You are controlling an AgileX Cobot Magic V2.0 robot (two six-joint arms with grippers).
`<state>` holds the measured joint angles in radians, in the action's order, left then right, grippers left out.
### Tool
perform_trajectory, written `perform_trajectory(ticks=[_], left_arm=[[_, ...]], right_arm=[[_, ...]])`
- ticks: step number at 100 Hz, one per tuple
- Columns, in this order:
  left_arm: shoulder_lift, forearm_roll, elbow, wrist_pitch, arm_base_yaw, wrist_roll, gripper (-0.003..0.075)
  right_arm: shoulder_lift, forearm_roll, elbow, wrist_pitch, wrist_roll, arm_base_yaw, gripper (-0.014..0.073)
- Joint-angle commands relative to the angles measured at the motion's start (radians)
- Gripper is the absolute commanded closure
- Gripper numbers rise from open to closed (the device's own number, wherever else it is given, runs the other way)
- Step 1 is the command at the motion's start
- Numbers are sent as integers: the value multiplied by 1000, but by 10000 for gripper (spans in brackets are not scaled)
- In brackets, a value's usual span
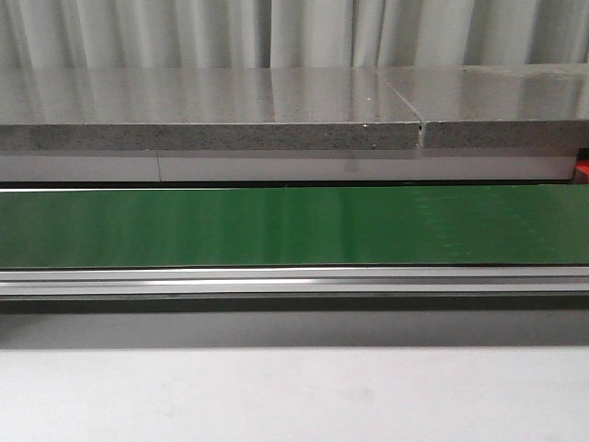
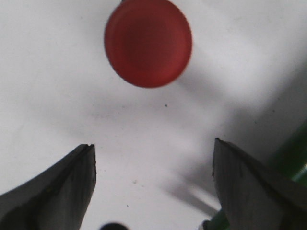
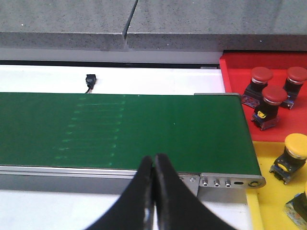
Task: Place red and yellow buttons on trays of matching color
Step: 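Move the left gripper over the remaining red and yellow buttons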
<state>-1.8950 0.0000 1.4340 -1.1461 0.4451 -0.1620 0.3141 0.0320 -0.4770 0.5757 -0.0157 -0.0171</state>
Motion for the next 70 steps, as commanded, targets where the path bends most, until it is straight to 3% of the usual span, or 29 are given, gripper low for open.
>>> perform_trajectory(ticks=[1,23,46,56,70], left_arm=[[31,0,35,48,13,-11,220],[-34,-12,80,151,20,-11,220],[-110,-37,157,151,20,-8,229],[-115,-47,158,169,20,-6,285],[-115,-47,158,184,20,-4,424]], right_arm=[[9,-4,-26,-72,5,-1,660],[9,-4,-26,-72,5,-1,660],[9,-4,-26,-72,5,-1,660],[9,-4,-26,-72,5,-1,660],[9,-4,-26,-72,5,-1,660]])
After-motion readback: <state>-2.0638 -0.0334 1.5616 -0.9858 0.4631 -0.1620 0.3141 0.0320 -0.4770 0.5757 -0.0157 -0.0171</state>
